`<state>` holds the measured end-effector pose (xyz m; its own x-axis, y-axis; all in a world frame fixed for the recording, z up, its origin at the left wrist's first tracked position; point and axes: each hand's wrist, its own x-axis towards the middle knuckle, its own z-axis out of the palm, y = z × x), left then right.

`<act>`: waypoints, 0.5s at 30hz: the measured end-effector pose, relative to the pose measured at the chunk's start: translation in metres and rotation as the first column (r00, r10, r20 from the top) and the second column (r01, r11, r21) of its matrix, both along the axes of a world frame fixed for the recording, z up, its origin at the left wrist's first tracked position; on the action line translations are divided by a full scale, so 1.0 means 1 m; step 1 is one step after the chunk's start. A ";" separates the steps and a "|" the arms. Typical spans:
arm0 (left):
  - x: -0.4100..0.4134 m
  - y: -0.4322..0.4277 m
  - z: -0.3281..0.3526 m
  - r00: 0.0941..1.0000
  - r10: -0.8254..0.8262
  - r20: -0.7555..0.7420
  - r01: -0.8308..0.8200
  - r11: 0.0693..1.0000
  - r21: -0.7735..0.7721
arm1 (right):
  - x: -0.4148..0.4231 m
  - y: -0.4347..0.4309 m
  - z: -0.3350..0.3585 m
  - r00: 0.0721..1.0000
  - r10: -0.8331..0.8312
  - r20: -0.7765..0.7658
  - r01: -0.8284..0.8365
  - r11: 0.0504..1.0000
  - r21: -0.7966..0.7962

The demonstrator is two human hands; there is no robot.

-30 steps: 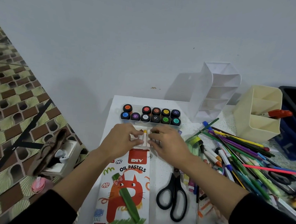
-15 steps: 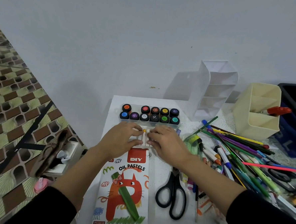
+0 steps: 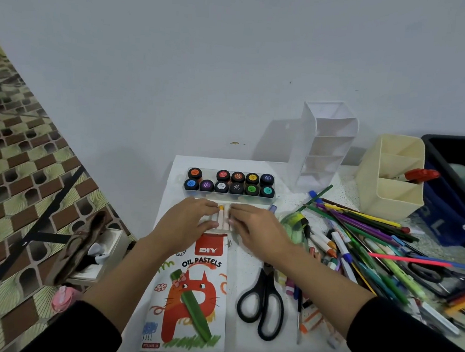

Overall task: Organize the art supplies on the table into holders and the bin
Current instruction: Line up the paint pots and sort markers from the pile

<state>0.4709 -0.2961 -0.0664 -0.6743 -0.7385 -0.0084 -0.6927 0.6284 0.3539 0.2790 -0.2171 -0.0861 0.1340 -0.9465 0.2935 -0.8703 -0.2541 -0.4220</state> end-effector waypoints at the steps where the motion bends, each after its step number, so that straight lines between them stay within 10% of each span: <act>1: 0.000 0.002 0.001 1.000 0.015 -0.013 -0.015 1.000 0.002 | -0.001 0.002 0.002 1.000 0.003 0.028 -0.003 1.000 0.008; 15: -0.091 0.064 0.036 0.927 -0.270 -0.262 0.255 0.963 -0.090 | -0.108 0.072 0.074 0.951 -0.307 0.038 0.301 0.947 0.113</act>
<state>0.3798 -0.2319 -0.0309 -0.8152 -0.5293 0.2352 -0.3837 0.7977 0.4653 0.1708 -0.1451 -0.0120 -0.1779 -0.9656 0.1897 -0.8744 0.0667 -0.4806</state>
